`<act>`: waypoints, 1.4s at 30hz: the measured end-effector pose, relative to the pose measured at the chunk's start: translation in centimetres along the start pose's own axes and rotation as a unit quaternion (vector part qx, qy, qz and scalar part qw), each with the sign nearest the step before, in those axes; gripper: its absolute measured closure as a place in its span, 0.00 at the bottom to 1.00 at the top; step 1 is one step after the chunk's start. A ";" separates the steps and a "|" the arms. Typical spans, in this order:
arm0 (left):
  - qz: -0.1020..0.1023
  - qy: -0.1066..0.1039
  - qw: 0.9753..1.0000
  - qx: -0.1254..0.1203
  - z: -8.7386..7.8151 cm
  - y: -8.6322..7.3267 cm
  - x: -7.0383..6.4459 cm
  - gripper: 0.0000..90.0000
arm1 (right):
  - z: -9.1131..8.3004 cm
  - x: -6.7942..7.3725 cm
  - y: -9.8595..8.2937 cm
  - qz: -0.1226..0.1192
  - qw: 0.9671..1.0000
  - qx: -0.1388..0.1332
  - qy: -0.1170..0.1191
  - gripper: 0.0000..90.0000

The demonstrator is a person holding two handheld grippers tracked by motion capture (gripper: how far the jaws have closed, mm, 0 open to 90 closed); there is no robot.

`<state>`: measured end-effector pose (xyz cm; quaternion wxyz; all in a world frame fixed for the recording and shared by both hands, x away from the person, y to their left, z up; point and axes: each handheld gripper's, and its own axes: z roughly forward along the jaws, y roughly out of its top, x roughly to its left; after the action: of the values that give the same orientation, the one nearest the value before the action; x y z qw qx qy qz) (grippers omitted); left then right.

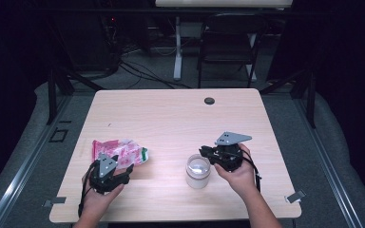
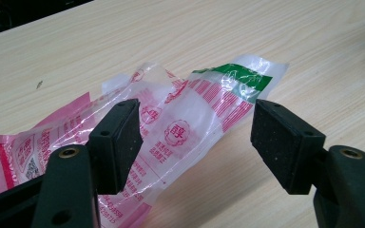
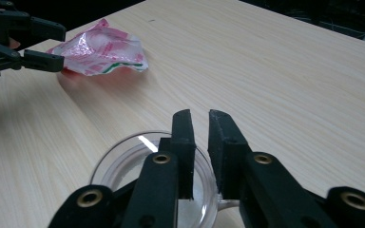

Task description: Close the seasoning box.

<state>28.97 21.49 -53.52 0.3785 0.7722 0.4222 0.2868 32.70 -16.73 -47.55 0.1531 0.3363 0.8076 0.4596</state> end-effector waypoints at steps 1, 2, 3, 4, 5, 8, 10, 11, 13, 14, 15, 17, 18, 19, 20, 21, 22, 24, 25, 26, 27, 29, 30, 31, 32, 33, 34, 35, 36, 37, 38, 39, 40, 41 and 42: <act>-0.002 0.000 1.000 -0.001 0.0 0.0 0.0 0.38 | 0.0 0.1 0.0 0.001 1.000 -0.004 0.002 0.85; -0.002 0.001 1.000 -0.003 0.0 0.0 0.0 0.38 | -0.1 0.2 0.1 0.000 1.000 -0.003 0.004 0.83; -0.003 0.001 1.000 -0.002 -0.1 0.1 0.1 0.38 | -0.1 0.3 0.2 0.001 1.000 -0.005 0.006 0.80; -0.005 0.001 1.000 -0.003 -0.1 0.1 0.1 0.38 | 0.0 0.4 0.3 0.002 1.000 -0.006 0.009 0.77; -0.006 0.001 1.000 -0.005 -0.2 0.1 0.2 0.39 | 0.0 0.6 0.4 0.001 1.000 -0.005 0.012 0.74; -0.010 -0.003 1.000 -0.009 -0.2 0.1 0.4 0.41 | 0.2 1.2 0.7 -0.007 1.000 -0.002 0.016 0.64; -0.010 -0.007 1.000 -0.008 -0.2 0.1 0.4 0.41 | 0.3 1.6 1.0 -0.016 1.000 -0.002 0.022 0.60; -0.009 -0.010 1.000 -0.010 -0.2 0.1 0.4 0.41 | 0.3 1.8 1.2 -0.019 1.000 -0.002 0.021 0.57; -0.003 -0.013 1.000 -0.012 -0.3 0.2 0.4 0.41 | 0.4 2.1 1.5 -0.026 0.999 -0.001 0.019 0.53; -0.001 -0.017 1.000 -0.015 -0.4 0.2 0.3 0.41 | 0.4 2.2 1.6 -0.029 0.999 0.000 0.017 0.52; 0.001 -0.019 1.000 -0.016 -0.4 0.3 0.2 0.41 | 0.5 2.2 1.7 -0.028 1.000 -0.001 0.014 0.51; 0.005 -0.020 1.000 -0.018 -0.5 0.3 0.2 0.42 | 0.7 1.9 1.6 -0.025 1.000 -0.004 0.004 0.49; 0.006 -0.022 1.000 -0.020 -0.6 0.4 0.1 0.42 | 0.8 1.8 1.5 -0.022 1.000 -0.002 -0.004 0.49; 0.006 -0.023 0.999 -0.022 -0.6 0.4 0.1 0.42 | 0.8 1.7 1.2 -0.023 1.000 0.002 -0.011 0.49; 0.005 -0.024 0.999 -0.024 -0.7 0.4 0.1 0.42 | 0.6 1.6 1.0 -0.024 1.000 0.003 -0.017 0.49; 0.005 -0.023 0.999 -0.026 -0.8 0.4 0.1 0.42 | 0.4 1.5 0.7 -0.022 1.000 0.002 -0.022 0.50; 0.005 -0.023 0.999 -0.026 -0.8 0.4 0.1 0.42 | 0.0 1.4 0.5 -0.018 1.000 -0.003 -0.023 0.50; -0.001 -0.025 0.999 -0.029 -0.9 0.4 0.2 0.42 | -0.8 1.2 0.0 -0.012 0.999 -0.008 -0.030 0.49; -0.003 -0.025 0.999 -0.028 -0.9 0.4 0.2 0.42 | -1.3 1.1 -0.2 -0.009 0.999 -0.012 -0.035 0.49; -0.004 -0.026 0.999 -0.028 -0.9 0.4 0.2 0.42 | -1.8 1.0 -0.5 -0.010 0.999 -0.013 -0.041 0.49; -0.005 -0.025 0.999 -0.027 -0.8 0.4 0.3 0.42 | -2.3 0.8 -0.7 -0.007 0.999 -0.015 -0.047 0.49; -0.008 -0.026 0.999 -0.026 -0.8 0.3 0.4 0.42 | -3.2 0.5 -1.3 0.003 0.998 -0.020 -0.058 0.48; -0.009 -0.025 0.999 -0.026 -0.8 0.3 0.4 0.42 | -3.7 0.3 -1.6 0.006 0.998 -0.025 -0.066 0.48; -0.012 -0.025 0.999 -0.026 -0.8 0.3 0.5 0.42 | -4.2 0.2 -2.0 0.011 0.997 -0.029 -0.073 0.48; -0.014 -0.025 0.999 -0.026 -0.8 0.3 0.5 0.42 | -4.6 0.0 -2.4 0.018 0.996 -0.033 -0.077 0.48; -0.015 -0.025 0.999 -0.026 -0.8 0.3 0.6 0.42 | -5.0 -0.2 -2.7 0.025 0.996 -0.034 -0.081 0.47; -0.016 -0.024 0.999 -0.026 -0.7 0.2 0.7 0.42 | -5.4 -0.5 -3.1 0.030 0.995 -0.036 -0.088 0.47; -0.016 -0.023 0.999 -0.025 -0.7 0.2 0.7 0.42 | -5.7 -0.7 -3.5 0.035 0.994 -0.034 -0.093 0.47; -0.016 -0.023 0.999 -0.025 -0.7 0.2 0.7 0.42 | -5.7 -0.7 -3.5 0.035 0.994 -0.034 -0.093 0.47; -0.019 -0.022 0.999 -0.024 -0.7 0.2 0.8 0.42 | -6.1 -1.2 -4.3 0.041 0.994 -0.024 -0.101 0.47; -0.019 -0.022 0.999 -0.024 -0.7 0.2 0.8 0.42 | -6.3 -1.3 -4.8 0.045 0.993 -0.025 -0.109 0.46; -0.021 -0.022 0.999 -0.023 -0.7 0.1 0.9 0.42 | -6.4 -1.5 -5.2 0.047 0.992 -0.020 -0.118 0.44; -0.021 -0.022 0.999 -0.023 -0.7 0.1 0.9 0.42 | -6.6 -1.7 -5.6 0.053 0.991 -0.015 -0.121 0.46; -0.023 -0.022 0.999 -0.022 -0.7 0.1 0.9 0.42 | -6.7 -1.8 -6.0 0.060 0.990 -0.013 -0.125 0.47; -0.023 -0.022 0.999 -0.022 -0.7 0.1 0.9 0.42 | -6.9 -2.0 -6.4 0.066 0.990 -0.012 -0.127 0.47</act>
<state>28.91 22.49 -52.92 0.4106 0.7601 0.4249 0.2705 27.75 -24.69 -49.40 0.2278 0.4427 0.7523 0.4315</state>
